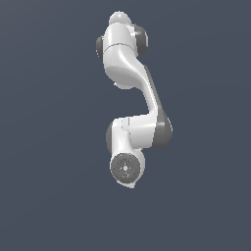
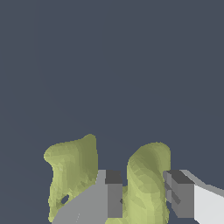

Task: Pick up the object and move it to a goal position.

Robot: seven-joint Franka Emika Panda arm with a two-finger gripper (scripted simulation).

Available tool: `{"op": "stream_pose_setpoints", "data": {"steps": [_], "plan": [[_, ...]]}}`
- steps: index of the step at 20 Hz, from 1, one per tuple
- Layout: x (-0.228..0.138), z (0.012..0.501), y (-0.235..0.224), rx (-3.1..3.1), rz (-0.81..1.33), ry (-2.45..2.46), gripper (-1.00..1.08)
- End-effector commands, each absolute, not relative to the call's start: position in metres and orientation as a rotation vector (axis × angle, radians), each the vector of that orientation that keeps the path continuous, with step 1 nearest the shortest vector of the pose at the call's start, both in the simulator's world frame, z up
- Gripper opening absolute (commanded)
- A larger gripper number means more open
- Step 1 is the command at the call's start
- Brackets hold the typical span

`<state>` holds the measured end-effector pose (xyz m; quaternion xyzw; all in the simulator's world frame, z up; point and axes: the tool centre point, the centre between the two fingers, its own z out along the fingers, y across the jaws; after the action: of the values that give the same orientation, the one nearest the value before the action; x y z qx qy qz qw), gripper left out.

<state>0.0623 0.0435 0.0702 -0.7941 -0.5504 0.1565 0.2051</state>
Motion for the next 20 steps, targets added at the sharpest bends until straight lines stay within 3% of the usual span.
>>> {"op": "stream_pose_setpoints", "data": {"steps": [1,20], "plan": [[0.063,0.083,0.042,-2.205,0.418,-1.565,-1.0],[0.049,0.27,0.005,-2.003,0.148,-2.015,-1.0]]}}
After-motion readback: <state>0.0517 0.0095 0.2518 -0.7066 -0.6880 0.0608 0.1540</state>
